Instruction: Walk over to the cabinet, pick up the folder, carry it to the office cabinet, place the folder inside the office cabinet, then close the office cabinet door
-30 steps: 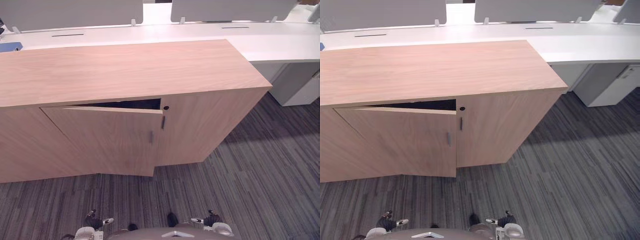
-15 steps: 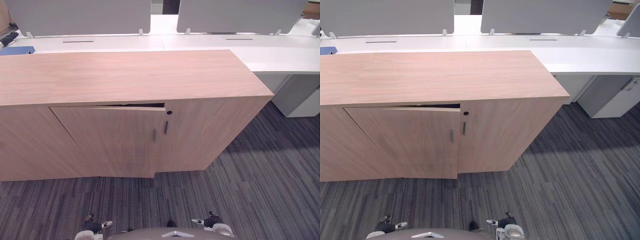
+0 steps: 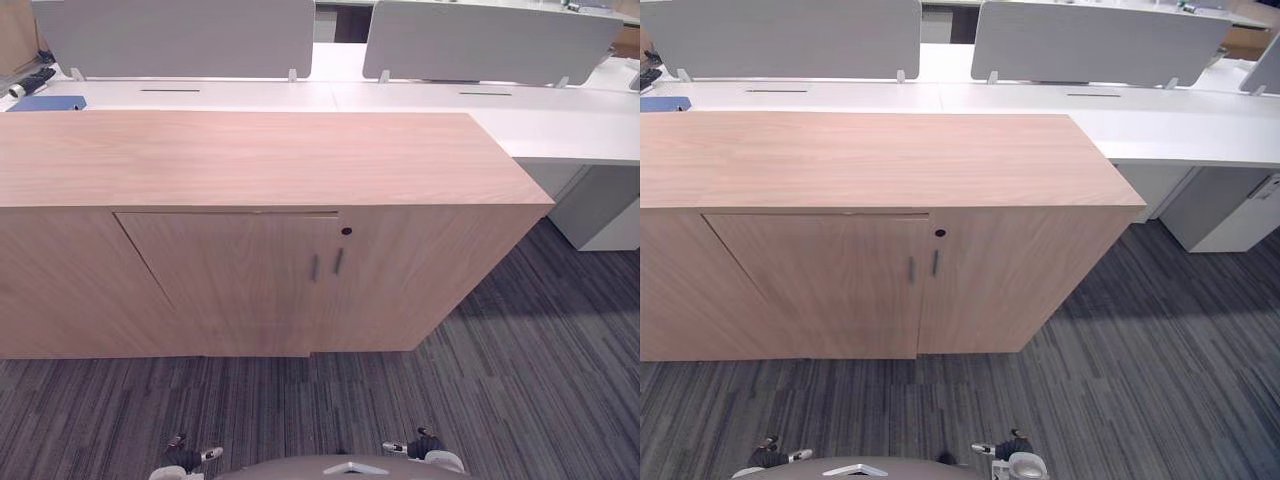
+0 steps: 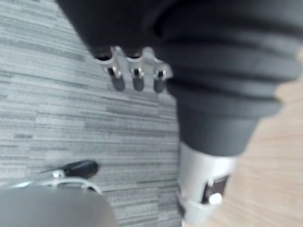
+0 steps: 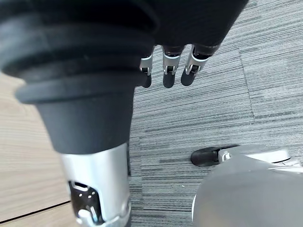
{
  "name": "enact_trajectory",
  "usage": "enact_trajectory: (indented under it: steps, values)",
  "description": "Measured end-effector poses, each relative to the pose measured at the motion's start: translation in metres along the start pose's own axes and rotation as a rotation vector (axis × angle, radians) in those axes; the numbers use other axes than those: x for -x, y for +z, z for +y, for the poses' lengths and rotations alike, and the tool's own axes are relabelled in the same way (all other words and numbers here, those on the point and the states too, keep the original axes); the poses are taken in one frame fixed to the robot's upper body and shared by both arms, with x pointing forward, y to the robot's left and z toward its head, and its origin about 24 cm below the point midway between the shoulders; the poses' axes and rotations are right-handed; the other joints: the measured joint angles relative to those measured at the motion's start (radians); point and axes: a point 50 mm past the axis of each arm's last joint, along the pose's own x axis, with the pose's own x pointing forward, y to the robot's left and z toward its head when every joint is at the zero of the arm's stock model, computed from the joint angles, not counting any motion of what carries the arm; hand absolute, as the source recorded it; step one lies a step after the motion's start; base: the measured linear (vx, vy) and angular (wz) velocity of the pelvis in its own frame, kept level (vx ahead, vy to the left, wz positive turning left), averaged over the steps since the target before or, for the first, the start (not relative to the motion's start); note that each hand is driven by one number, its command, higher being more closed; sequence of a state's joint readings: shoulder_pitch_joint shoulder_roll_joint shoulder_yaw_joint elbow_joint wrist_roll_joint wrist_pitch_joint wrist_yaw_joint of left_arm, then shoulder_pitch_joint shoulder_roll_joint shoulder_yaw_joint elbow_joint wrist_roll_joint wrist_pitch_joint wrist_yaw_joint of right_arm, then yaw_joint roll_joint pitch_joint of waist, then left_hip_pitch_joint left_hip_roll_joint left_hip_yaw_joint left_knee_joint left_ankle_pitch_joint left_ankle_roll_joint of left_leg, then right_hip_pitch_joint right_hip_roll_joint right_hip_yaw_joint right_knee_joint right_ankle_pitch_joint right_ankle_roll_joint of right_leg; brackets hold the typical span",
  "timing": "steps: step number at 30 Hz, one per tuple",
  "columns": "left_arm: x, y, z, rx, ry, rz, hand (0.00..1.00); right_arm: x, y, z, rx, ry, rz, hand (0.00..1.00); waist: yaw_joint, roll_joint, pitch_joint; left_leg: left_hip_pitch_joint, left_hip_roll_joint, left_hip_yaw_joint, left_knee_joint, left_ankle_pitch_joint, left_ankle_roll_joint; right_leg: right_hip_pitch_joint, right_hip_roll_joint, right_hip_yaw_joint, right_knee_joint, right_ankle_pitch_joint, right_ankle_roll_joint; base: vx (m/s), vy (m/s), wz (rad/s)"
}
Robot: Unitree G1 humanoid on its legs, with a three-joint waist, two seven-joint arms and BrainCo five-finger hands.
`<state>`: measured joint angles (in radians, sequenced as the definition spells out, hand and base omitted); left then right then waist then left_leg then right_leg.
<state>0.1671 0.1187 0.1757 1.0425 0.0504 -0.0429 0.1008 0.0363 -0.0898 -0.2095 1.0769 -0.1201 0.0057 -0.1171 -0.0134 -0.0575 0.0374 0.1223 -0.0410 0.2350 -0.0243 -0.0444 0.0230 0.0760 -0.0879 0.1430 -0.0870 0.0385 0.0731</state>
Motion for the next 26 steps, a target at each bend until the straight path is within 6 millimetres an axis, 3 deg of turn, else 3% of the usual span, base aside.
enact_trajectory:
  steps: [26]
  values:
    - [0.0013,-0.0053,0.0005,-0.004,0.0,0.014,0.0,0.0,-0.0002,0.0,0.002,0.0,0.001,0.0,0.0,0.002,-0.015,0.007,-0.014,-0.013,-0.033,0.017,0.004,-0.001,-0.011,-0.021,0.0,0.005,0.011,-0.01,-0.017,0.02]
